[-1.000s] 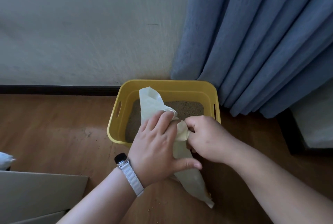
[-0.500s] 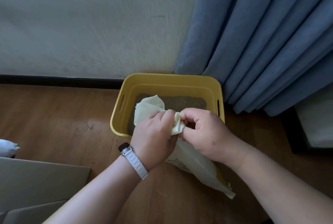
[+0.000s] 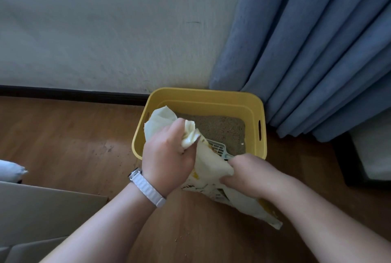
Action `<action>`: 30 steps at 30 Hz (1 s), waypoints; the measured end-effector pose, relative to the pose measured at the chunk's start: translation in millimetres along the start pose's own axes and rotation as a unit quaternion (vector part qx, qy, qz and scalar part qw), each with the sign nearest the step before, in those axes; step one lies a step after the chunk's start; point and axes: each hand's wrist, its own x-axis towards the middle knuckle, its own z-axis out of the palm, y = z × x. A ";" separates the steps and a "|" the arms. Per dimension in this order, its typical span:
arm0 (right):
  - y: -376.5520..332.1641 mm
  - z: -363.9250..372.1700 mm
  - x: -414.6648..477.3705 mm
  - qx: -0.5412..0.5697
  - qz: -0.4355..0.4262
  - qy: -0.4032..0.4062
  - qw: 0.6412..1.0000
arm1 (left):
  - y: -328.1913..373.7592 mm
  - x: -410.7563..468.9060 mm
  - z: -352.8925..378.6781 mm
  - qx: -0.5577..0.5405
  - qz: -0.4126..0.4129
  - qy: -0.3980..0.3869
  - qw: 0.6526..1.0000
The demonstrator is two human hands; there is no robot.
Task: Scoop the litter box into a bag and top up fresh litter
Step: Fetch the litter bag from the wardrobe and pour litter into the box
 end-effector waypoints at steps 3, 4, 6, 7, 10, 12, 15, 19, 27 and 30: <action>4.2 -10.2 -2.6 0.007 -0.013 0.038 0.999 | -10.6 0.8 -4.0 0.010 0.002 0.021 1.000; 5.2 -12.8 -3.6 0.016 -0.020 0.057 0.998 | -14.8 1.5 -5.0 0.015 0.003 0.029 0.999; 7.3 -16.2 -4.6 0.036 -0.035 0.093 0.994 | -22.7 3.3 -7.5 0.026 0.011 0.040 0.999; 8.5 -16.8 -4.7 0.052 -0.044 0.111 0.991 | -24.0 5.2 -9.1 0.032 0.011 0.034 0.999; 11.4 -18.0 -5.8 0.119 -0.082 0.160 0.977 | -28.5 11.0 -12.5 0.036 0.010 -0.020 0.999; 11.1 -19.0 -7.1 0.149 -0.104 0.186 0.966 | -28.3 12.9 -13.3 0.061 0.007 -0.051 0.997; 7.4 -19.0 -8.7 0.181 -0.142 0.220 0.948 | -24.2 10.8 -10.9 0.117 0.035 -0.101 0.987; -1.2 -20.9 -11.7 0.166 -0.184 0.242 0.938 | -8.9 -2.4 3.4 0.173 0.089 -0.228 0.954; -15.9 -22.6 -19.0 0.139 -0.243 0.240 0.930 | 16.8 -10.3 21.1 0.149 0.126 -0.155 0.968; -13.9 -18.0 -15.7 0.144 -0.239 0.247 0.928 | 15.9 -12.5 24.8 0.140 0.123 -0.133 0.973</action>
